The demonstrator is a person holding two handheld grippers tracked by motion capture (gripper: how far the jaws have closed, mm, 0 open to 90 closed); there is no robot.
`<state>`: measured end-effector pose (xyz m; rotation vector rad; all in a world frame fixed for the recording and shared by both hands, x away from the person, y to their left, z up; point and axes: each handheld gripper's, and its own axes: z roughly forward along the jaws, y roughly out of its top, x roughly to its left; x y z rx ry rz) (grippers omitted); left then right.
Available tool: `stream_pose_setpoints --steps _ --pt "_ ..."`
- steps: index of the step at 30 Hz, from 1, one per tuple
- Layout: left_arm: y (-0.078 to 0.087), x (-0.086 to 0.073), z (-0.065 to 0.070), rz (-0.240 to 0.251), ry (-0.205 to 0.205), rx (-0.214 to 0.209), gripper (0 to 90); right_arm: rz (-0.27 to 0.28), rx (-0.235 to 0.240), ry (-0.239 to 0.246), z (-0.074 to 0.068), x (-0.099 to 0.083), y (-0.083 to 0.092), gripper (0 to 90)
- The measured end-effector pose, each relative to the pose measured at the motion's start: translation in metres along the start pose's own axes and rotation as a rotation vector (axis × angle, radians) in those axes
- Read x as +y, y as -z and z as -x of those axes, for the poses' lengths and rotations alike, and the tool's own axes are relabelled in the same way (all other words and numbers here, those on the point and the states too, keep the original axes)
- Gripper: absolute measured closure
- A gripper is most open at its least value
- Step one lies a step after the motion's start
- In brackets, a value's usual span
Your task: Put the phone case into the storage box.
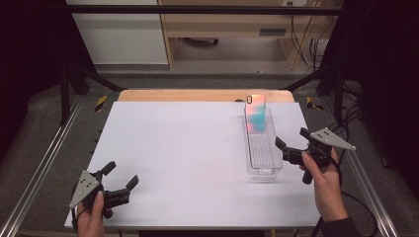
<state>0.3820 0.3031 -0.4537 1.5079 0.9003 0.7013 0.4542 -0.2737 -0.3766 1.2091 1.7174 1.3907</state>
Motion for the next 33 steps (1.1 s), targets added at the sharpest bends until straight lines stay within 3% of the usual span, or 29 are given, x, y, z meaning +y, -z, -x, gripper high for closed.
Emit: stream_pose_setpoints --steps 15,33 --pt "0.0 -0.001 0.003 -0.011 -0.009 0.005 2.6 0.044 -0.003 0.002 0.005 -0.011 0.015 3.0" --pt "0.013 -0.002 0.001 -0.006 -0.019 0.03 2.6 0.058 0.018 -0.004 0.012 -0.031 0.028 2.9"
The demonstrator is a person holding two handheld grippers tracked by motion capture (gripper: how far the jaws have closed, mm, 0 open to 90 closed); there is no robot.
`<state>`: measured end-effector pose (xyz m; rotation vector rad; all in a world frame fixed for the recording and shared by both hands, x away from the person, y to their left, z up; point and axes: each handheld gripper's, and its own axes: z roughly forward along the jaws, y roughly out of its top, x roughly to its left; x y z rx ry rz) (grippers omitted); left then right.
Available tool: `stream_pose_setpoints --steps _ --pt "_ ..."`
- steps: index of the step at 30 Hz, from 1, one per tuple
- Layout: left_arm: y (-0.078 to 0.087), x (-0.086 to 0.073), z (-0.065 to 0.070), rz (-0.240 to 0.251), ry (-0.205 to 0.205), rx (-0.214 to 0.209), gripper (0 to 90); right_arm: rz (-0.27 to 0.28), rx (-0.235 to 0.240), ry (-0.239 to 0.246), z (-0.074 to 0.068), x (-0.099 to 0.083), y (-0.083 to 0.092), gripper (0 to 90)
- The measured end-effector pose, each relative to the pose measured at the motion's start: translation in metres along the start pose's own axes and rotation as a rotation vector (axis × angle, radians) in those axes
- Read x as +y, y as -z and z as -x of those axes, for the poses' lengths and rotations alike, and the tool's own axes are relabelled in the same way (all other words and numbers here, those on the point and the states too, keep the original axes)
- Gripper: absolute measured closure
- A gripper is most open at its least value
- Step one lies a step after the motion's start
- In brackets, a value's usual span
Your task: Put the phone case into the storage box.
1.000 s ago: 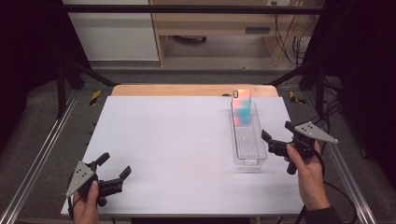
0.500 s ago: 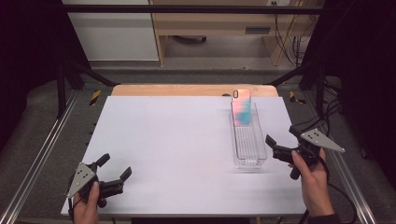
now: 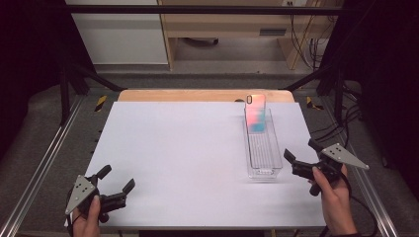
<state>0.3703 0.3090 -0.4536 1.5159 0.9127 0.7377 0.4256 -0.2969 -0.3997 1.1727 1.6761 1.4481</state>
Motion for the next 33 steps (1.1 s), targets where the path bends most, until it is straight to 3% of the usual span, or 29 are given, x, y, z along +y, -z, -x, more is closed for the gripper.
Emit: stream_pose_setpoints --steps 33 --pt "-0.001 -0.001 -0.001 -0.002 0.0 -0.01 2.5 0.01 0.008 -0.035 0.005 -0.042 0.013 2.9"
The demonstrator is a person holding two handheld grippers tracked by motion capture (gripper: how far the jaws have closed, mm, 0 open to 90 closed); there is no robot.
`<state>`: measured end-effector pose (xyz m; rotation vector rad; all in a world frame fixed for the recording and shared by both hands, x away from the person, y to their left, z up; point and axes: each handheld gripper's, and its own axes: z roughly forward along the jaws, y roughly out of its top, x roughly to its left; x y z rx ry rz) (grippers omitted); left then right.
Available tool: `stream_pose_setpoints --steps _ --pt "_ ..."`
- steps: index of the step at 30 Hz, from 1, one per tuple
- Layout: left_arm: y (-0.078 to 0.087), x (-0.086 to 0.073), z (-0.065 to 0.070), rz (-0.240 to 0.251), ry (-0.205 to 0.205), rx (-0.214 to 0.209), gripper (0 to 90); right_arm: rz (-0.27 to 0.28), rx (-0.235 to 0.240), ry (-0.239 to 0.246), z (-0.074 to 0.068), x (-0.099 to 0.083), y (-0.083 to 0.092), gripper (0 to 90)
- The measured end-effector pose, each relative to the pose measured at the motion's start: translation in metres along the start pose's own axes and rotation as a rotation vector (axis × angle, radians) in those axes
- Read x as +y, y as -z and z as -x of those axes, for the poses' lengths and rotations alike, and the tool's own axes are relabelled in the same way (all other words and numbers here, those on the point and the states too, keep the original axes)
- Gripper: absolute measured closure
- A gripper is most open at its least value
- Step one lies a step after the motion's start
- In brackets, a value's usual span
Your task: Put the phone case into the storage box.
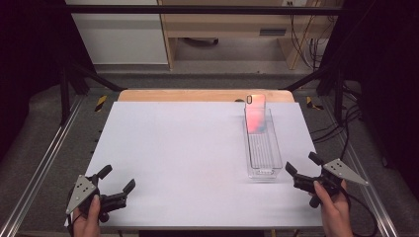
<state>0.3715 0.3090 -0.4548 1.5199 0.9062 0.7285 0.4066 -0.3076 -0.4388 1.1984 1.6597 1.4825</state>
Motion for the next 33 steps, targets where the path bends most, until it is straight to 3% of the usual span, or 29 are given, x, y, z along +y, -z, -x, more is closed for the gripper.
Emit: stream_pose_setpoints --steps 14,33 --pt "-0.001 0.0 0.001 -0.004 -0.005 -0.002 2.6 0.001 0.005 0.011 -0.002 -0.015 0.001 3.0" --pt "-0.003 -0.001 0.001 -0.013 -0.018 -0.007 2.6 0.058 0.042 0.112 -0.019 -0.028 -0.009 2.6"
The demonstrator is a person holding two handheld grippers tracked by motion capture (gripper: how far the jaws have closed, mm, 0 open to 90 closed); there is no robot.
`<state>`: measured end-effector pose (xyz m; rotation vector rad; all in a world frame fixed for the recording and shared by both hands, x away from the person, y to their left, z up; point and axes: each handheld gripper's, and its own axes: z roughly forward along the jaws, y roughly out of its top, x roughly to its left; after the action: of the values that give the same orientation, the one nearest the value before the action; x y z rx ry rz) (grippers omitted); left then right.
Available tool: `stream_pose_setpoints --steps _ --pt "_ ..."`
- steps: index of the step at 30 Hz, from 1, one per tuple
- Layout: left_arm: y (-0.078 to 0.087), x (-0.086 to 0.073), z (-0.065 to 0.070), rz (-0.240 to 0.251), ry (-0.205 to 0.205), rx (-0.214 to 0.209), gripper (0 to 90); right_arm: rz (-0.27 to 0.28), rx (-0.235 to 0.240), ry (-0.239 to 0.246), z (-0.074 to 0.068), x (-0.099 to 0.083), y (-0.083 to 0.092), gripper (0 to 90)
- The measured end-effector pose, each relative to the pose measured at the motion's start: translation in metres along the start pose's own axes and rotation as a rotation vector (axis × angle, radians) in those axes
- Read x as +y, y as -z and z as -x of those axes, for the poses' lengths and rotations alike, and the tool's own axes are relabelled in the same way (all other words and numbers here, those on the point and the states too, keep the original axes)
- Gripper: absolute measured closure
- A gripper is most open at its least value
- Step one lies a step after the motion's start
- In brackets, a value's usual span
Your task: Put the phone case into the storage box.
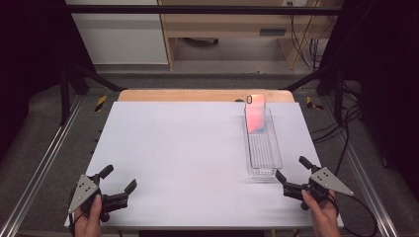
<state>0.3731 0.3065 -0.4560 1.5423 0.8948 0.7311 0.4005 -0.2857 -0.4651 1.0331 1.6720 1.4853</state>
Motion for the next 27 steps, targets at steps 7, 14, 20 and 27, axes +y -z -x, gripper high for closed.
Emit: stream_pose_setpoints --steps 7,14,20,27 --pt "0.0 0.0 0.0 0.005 -0.006 0.0 2.5 0.019 0.026 0.023 -0.007 0.0 -0.006 2.6" --pt "-0.001 0.0 0.0 0.009 -0.012 -0.004 2.6 0.034 0.043 0.035 -0.012 0.0 -0.011 2.6" --pt "-0.002 0.0 0.0 0.01 -0.018 -0.007 2.6 0.031 0.061 0.04 -0.017 0.0 -0.016 2.6" --pt "-0.002 0.0 -0.002 0.012 -0.018 -0.001 2.6 0.044 0.071 0.042 -0.022 0.003 -0.023 2.7"
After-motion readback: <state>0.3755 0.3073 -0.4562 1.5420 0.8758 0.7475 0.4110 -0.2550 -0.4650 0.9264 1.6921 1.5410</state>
